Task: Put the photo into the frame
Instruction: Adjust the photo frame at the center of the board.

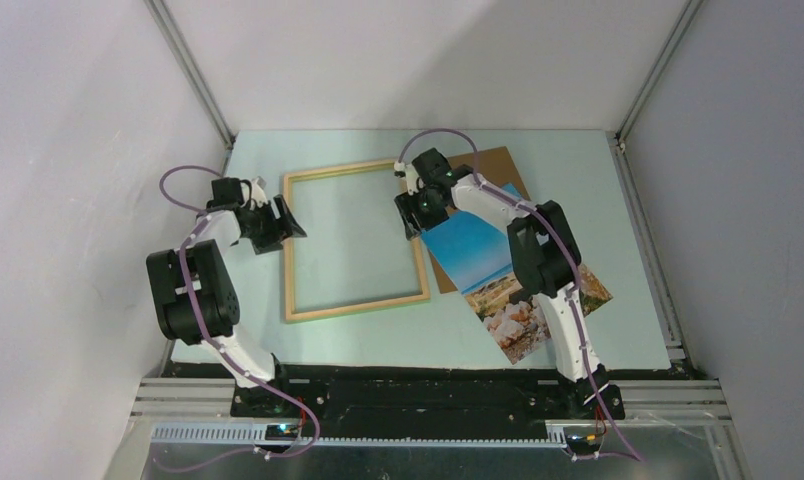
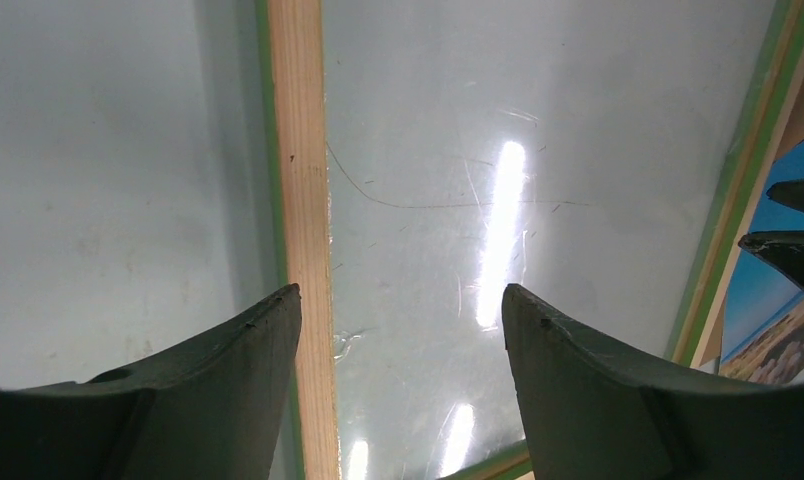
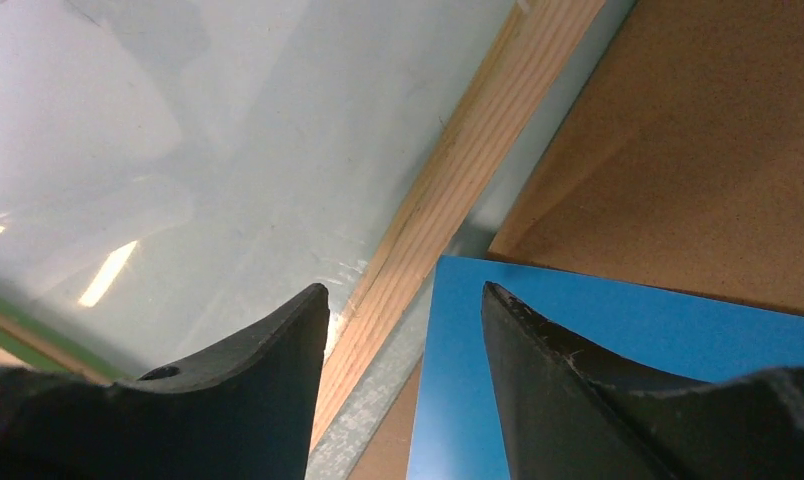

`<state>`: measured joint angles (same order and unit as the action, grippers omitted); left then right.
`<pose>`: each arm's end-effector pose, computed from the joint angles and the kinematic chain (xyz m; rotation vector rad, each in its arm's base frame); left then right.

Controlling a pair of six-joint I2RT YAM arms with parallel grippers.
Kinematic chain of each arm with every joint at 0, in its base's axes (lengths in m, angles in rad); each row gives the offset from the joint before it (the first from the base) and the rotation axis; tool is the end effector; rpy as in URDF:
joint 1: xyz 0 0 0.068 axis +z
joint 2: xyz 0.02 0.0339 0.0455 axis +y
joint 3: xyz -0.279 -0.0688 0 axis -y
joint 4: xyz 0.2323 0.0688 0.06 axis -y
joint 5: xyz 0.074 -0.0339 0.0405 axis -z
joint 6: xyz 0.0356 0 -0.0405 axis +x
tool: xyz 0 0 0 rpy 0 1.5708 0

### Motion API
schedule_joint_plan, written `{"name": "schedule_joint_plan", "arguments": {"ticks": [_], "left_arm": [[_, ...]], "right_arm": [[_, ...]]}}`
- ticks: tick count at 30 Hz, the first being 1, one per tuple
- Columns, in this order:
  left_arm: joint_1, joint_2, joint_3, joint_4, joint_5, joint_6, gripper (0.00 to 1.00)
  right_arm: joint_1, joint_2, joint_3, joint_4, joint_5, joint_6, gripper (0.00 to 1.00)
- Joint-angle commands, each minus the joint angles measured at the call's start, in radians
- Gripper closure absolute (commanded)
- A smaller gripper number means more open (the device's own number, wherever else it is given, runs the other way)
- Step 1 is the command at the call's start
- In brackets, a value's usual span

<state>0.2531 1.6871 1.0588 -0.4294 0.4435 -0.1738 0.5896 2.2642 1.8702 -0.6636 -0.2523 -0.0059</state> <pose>0.3211 0.0673 0.2101 -0.3945 2.5354 -0.5504 0.4016 0.2793 0.1998 -0.8694 2.5298 0.5266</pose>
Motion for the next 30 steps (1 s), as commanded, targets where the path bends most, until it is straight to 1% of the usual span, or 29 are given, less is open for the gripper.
{"name": "schedule_joint_plan", "arguments": {"ticks": [1,9,15,21,30], "left_arm": [[-0.007,-0.023,-0.016,0.011,-0.013,0.031,0.22],[-0.007,-0.044,-0.021,0.011,-0.015,0.038,0.22],[-0.010,-0.059,-0.020,0.011,-0.022,0.048,0.22],[-0.013,-0.058,-0.023,0.011,-0.063,0.070,0.22],[-0.038,-0.039,-0.021,0.011,-0.092,0.081,0.22]], "right_arm": [[0.020,0.002,-0.004,0.023,0.094,-0.047,0.39],[0.037,0.024,-0.014,0.016,0.195,-0.106,0.41],[0.057,0.037,-0.023,0.028,0.243,-0.138,0.42],[0.073,0.047,-0.022,0.036,0.247,-0.154,0.42],[0.084,0.060,-0.003,0.024,0.199,-0.140,0.45]]}}
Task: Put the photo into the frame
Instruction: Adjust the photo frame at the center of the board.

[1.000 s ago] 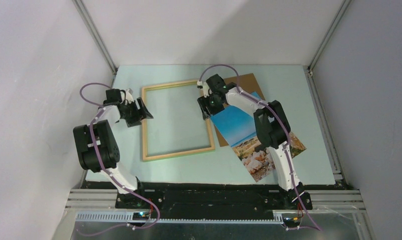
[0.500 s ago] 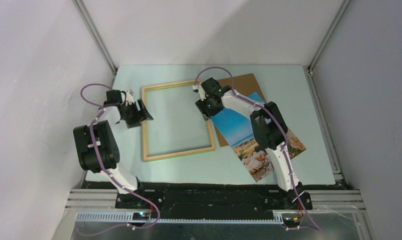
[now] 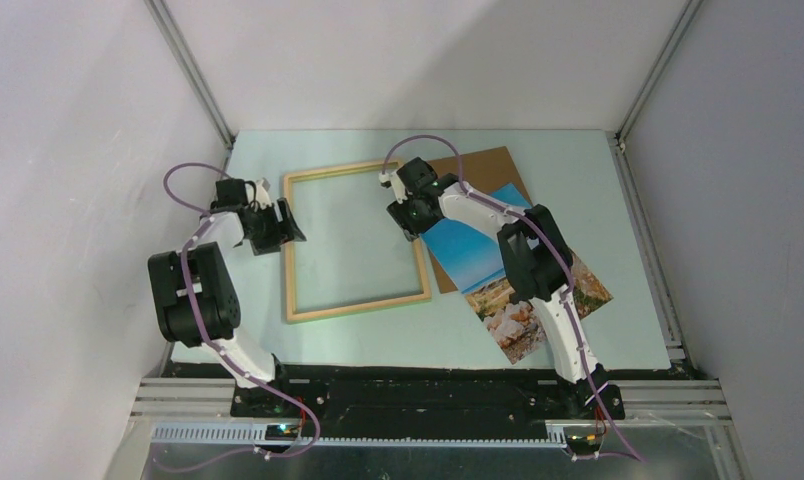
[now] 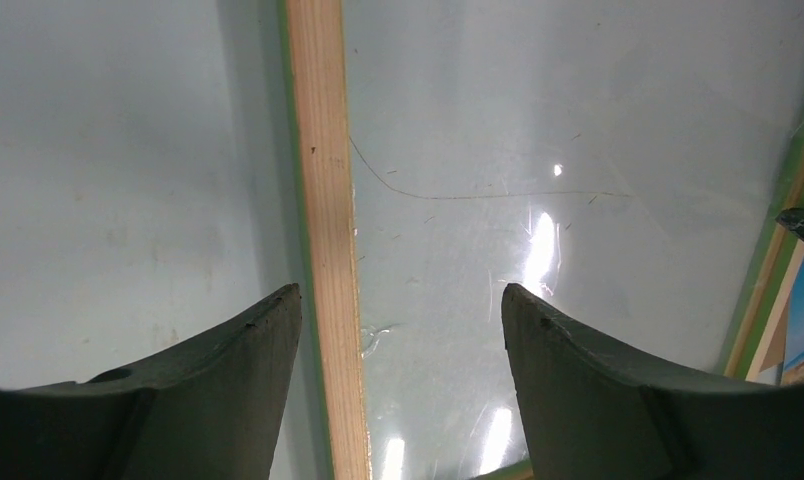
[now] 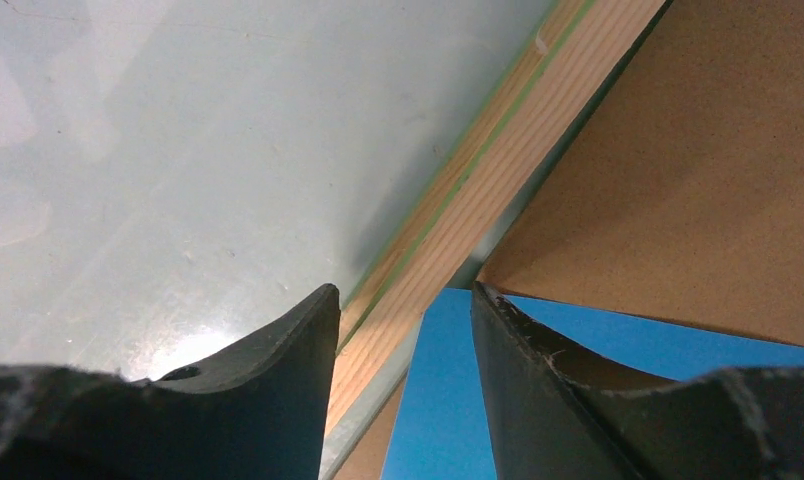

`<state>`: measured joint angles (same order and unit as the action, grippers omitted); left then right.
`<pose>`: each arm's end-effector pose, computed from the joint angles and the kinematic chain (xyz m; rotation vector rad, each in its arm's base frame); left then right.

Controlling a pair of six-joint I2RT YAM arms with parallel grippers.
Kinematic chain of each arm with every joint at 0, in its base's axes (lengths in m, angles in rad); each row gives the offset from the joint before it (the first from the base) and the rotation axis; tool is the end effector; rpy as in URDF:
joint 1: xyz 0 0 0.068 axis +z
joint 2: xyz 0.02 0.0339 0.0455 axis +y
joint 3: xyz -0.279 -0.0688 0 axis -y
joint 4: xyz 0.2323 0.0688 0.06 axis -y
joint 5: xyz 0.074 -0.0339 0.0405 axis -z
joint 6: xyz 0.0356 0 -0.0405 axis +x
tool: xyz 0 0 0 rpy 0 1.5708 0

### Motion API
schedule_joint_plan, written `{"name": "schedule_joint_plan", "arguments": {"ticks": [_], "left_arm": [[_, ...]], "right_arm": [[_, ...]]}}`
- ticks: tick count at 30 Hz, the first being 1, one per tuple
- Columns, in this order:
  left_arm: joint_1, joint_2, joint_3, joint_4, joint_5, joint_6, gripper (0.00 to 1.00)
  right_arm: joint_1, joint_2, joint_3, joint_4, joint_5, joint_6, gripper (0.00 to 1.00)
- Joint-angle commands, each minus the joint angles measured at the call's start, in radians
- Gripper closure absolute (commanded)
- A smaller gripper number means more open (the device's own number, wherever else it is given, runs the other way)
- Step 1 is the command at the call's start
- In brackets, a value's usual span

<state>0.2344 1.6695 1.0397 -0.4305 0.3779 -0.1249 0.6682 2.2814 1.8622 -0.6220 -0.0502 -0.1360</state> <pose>0.3171 0.0622 0.2094 -0.3340 2.5590 -0.4554 0.3866 0.3074 0.1907 -1.0467 2.4154 0.2515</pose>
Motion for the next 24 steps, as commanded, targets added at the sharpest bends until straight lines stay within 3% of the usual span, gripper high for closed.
{"name": "schedule_joint_plan", "arguments": {"ticks": [1,9,24], "left_arm": [[-0.021,-0.016,0.003,0.011,-0.029,0.031,0.22],[-0.040,0.015,0.021,0.012,-0.046,0.024,0.23],[-0.043,0.042,0.052,-0.003,-0.055,0.009,0.34]], "right_arm": [[0.004,0.043,0.013,-0.026,-0.014,-0.008,0.46],[-0.017,0.060,0.056,-0.068,-0.090,0.033,0.51],[-0.092,0.060,0.115,-0.109,-0.218,0.116,0.88]]}}
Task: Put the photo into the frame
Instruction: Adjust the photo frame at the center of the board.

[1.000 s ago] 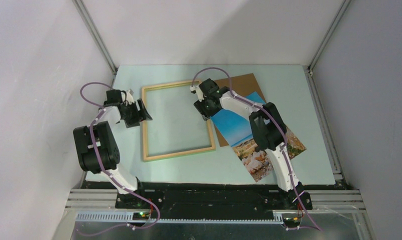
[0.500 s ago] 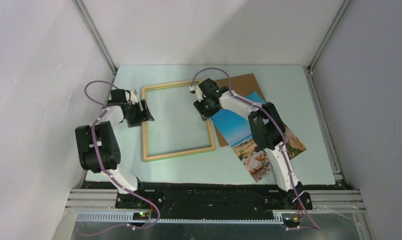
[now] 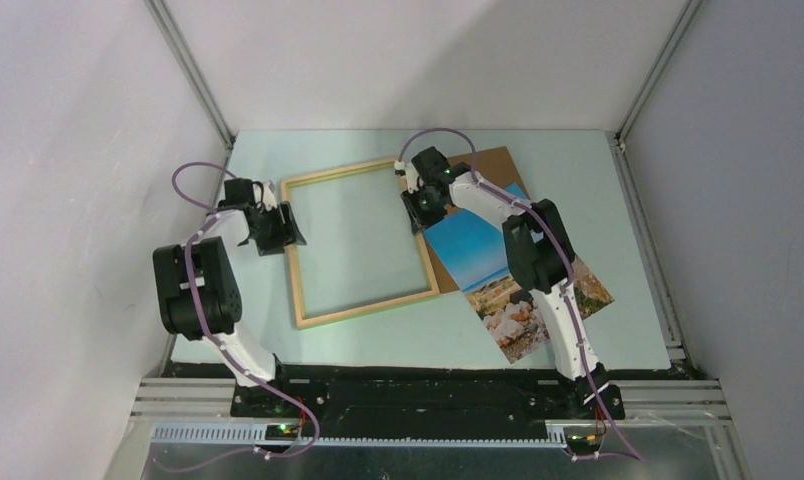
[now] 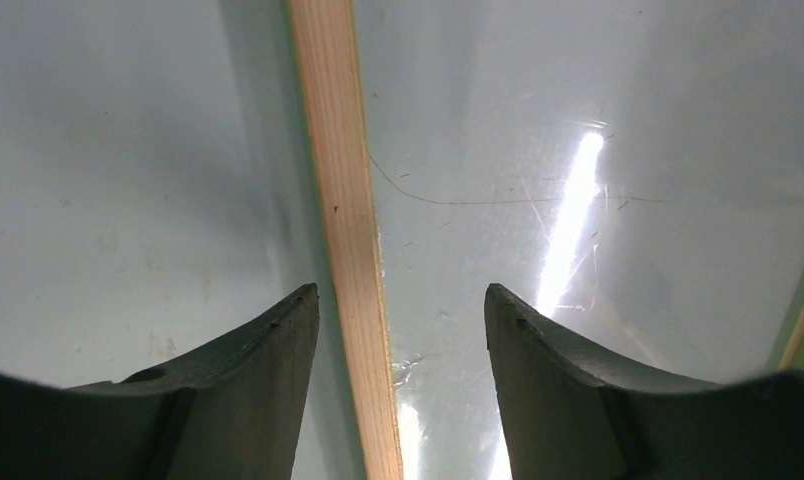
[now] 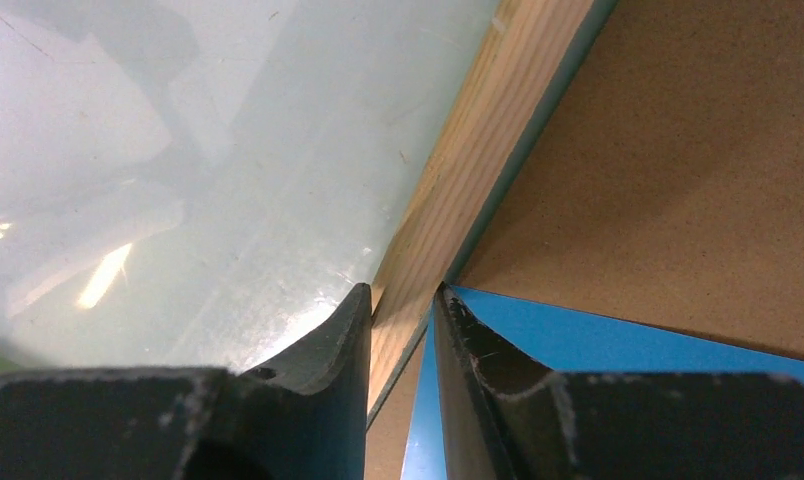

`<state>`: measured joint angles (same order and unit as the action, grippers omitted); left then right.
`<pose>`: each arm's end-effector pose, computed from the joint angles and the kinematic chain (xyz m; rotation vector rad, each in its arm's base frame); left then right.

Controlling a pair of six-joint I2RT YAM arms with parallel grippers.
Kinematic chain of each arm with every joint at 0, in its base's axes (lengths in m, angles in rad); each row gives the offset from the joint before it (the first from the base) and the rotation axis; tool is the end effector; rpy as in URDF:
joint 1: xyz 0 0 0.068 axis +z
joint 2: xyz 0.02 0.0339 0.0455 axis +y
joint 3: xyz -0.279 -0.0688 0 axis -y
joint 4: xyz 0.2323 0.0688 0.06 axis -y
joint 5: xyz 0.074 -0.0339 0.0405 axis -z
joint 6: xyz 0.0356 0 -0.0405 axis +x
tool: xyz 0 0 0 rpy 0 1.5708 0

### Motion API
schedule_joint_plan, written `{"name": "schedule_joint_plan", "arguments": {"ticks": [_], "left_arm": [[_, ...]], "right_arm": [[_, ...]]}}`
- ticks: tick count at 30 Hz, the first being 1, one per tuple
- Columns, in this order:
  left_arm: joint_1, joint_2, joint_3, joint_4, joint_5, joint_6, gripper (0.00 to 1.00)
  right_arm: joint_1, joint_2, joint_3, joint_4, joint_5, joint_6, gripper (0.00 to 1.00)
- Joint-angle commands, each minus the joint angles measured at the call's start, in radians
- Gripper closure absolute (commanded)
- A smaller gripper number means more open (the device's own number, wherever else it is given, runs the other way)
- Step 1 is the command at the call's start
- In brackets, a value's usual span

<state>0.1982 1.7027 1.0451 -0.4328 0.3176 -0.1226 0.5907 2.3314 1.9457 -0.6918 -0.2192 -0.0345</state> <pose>0.3228 0.0535 0.2000 -0.3175 2.6069 -0.3957 0.4123 0.2858 0.1880 -0.8976 2.5352 0.4703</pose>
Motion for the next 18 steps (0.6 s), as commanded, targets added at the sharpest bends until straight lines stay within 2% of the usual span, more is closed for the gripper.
{"name": "schedule_joint_plan", "arguments": {"ticks": [1,7,18], "left_arm": [[-0.007,0.009,0.049,0.000,0.010,0.006,0.34],[-0.007,0.014,0.057,-0.001,0.013,-0.007,0.34],[-0.006,-0.001,0.058,-0.009,0.031,0.003,0.29]], "right_arm": [[-0.017,0.007,0.032,-0.038,-0.058,0.025,0.89],[-0.038,-0.012,0.045,-0.029,-0.082,0.080,0.99],[-0.057,-0.091,0.066,-0.033,-0.066,0.131,1.00]]}}
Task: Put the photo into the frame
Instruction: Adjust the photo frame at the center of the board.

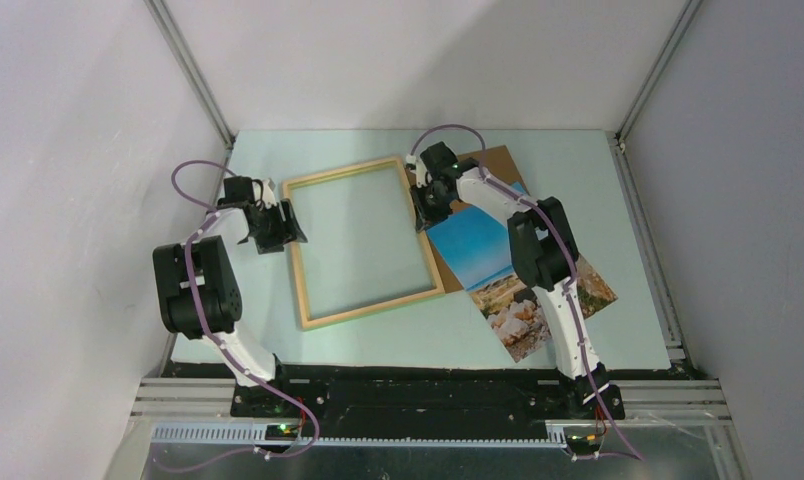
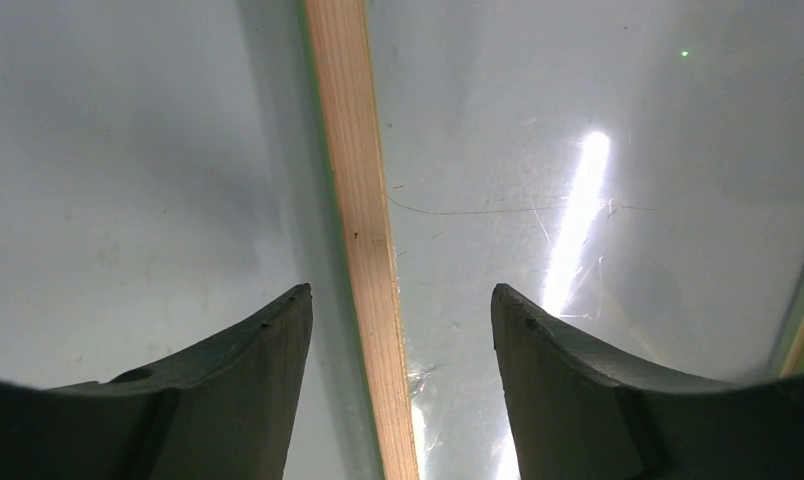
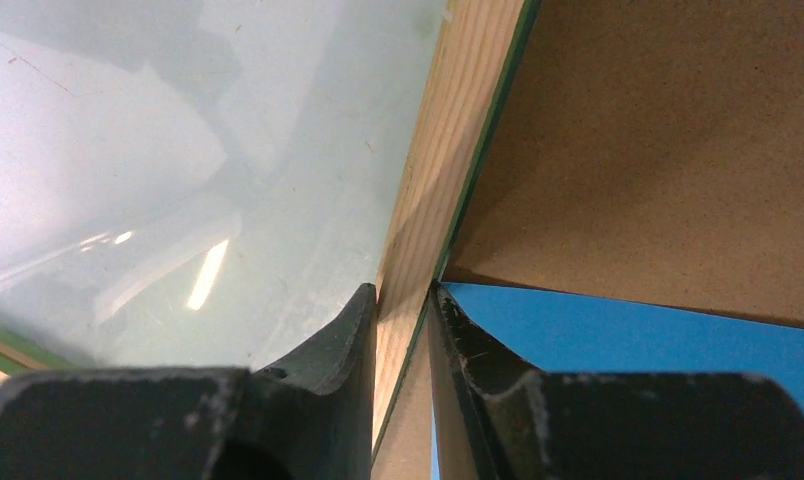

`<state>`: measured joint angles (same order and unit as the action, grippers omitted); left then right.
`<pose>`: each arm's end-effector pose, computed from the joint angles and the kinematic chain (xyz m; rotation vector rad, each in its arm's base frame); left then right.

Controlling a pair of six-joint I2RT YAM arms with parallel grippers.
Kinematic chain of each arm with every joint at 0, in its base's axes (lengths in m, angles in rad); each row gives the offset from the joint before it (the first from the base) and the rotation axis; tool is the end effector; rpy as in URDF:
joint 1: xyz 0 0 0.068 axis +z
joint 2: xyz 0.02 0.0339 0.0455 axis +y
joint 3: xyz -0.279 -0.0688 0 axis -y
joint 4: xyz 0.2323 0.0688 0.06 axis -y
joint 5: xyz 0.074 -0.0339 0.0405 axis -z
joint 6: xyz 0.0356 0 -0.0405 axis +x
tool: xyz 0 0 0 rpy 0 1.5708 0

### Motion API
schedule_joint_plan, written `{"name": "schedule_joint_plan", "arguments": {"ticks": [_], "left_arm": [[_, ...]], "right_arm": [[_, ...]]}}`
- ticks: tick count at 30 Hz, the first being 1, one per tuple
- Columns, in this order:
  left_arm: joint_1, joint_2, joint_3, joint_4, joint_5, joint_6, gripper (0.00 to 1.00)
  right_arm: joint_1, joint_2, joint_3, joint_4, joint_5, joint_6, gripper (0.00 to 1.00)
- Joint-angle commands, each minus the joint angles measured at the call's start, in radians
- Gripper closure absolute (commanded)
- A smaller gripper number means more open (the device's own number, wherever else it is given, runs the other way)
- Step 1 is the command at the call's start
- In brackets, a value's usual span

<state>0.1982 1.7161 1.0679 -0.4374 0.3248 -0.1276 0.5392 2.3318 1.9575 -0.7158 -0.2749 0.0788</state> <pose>0.3278 0.0542 0.2018 -0.3199 2.6010 -0.4059 0.4246 0.2653 0.1905 -0.7085 2.6200 0.5596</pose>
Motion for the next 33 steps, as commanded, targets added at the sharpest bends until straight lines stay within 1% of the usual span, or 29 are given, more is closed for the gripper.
{"name": "schedule_joint_plan", "arguments": {"ticks": [1,14,26,29,33], "left_arm": [[-0.007,-0.015,0.037,-0.007,0.025,0.008,0.28],[-0.007,0.005,0.079,-0.020,0.073,0.008,0.25],[-0.005,0.028,0.100,-0.032,0.097,0.014,0.24],[-0.006,0.044,0.107,-0.034,0.111,0.007,0.26],[-0.008,0.066,0.118,-0.035,0.096,0.001,0.34]], "right_arm": [[-0.007,-0.097,0.057,-0.011,-0.008,0.018,1.00],[-0.006,-0.130,0.129,-0.063,0.007,0.009,1.00],[-0.022,-0.149,0.071,-0.031,0.040,-0.001,1.00],[-0.028,-0.169,0.006,0.013,0.033,0.012,1.00],[-0.029,-0.181,-0.061,0.060,0.015,0.036,1.00]]}}
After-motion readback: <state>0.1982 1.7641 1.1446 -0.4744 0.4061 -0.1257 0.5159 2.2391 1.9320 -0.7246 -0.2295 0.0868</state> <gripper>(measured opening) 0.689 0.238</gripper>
